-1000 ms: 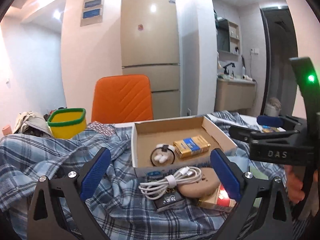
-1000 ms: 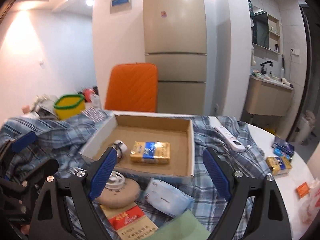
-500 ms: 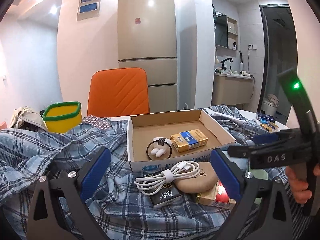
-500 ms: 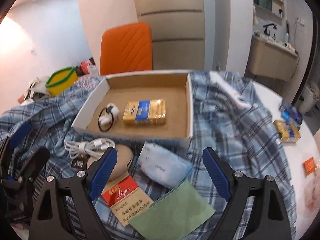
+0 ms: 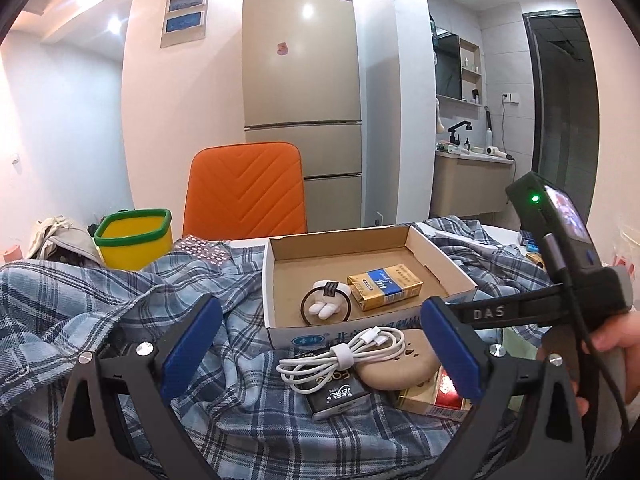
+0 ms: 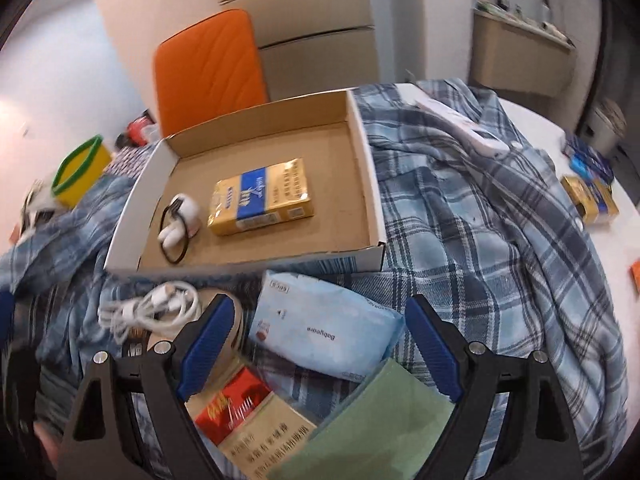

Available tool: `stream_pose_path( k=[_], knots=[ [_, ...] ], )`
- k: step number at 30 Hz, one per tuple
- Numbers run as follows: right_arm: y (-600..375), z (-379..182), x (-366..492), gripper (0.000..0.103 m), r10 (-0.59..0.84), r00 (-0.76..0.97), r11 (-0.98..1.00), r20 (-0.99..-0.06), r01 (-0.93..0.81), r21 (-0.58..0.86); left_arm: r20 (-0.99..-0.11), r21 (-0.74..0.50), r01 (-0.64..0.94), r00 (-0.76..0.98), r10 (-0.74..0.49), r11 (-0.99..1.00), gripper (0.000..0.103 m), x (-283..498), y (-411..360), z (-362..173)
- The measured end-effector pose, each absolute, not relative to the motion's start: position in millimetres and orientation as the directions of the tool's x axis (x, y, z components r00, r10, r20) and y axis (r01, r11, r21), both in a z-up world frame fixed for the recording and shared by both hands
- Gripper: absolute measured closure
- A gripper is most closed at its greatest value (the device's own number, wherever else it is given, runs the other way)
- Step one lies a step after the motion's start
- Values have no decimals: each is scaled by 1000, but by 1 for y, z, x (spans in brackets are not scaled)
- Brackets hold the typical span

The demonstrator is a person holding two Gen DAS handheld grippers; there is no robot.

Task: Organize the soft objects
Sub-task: 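Grasp the light-blue wipes packet with the right gripper and lift it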

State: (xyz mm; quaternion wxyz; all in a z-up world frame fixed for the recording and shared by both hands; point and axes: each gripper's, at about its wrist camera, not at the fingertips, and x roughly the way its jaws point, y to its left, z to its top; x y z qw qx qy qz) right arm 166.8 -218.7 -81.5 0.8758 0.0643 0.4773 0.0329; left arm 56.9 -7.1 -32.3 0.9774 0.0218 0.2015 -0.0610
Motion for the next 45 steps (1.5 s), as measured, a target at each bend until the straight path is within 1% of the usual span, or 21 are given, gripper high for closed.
stream_pose_path(
  k=[5,13,14,15,17,19,21,25,27,30,32,35,38,39,41,43,44,45],
  knots=[
    [-211,-90,172,14,67,516,996,-854,11,85,-403,20,118,910,-100,993,4,58,-6,-33],
    [-220,-92,172,14,94,513,992,-853,25,124,-415,15,109,905,-93,994,4,62,-4,-35],
    [-219,-91,171,16,100,511,992,-854,14,125,-415,15,110,905,-94,994,4,62,-4,-35],
    [-219,-89,170,22,120,515,991,-849,-10,134,-416,14,109,905,-94,994,4,62,-4,-35],
    [-218,-85,167,24,146,518,988,-843,-42,146,-417,12,112,904,-97,994,4,62,-4,-35],
    [-220,-79,162,26,175,539,984,-824,-67,165,-417,12,108,904,-93,994,4,62,-4,-35],
    [-221,-69,154,27,209,566,977,-798,-93,190,-413,9,110,906,-97,994,4,61,-2,-34],
    [-226,-45,139,27,241,662,969,-710,-125,213,-419,29,103,904,-82,994,4,62,-1,-31],
    [-227,-30,128,27,251,724,966,-642,-147,212,-448,31,108,890,-83,994,4,66,-1,-30],
    [-228,-16,118,27,252,778,966,-576,-167,197,-523,-4,113,847,-98,994,4,79,-1,-29],
    [-228,-11,116,27,244,791,968,-561,-166,187,-575,-35,114,810,-114,993,4,89,-2,-28],
    [-231,-10,115,27,248,785,967,-568,-163,196,-645,-49,111,756,-116,993,4,104,-8,-27],
    [-235,-12,117,27,251,776,965,-579,-153,214,-710,-50,80,698,-92,996,4,122,-12,-30],
    [-236,-13,118,27,248,776,965,-580,-148,215,-728,-63,74,678,-96,995,8,127,-12,-32],
    [-241,-13,118,27,245,780,965,-576,-140,221,-747,-90,78,654,-119,993,11,133,-11,-37],
    [-244,-13,118,27,249,779,963,-576,-140,229,-752,-86,79,649,-117,993,13,135,-12,-40],
    [-245,-13,118,27,252,777,963,-577,-140,231,-751,-75,78,651,-108,994,19,134,-12,-42],
    [-245,-13,118,27,250,777,963,-578,-137,232,-751,-65,77,653,-100,995,31,133,-12,-44]
  ],
)
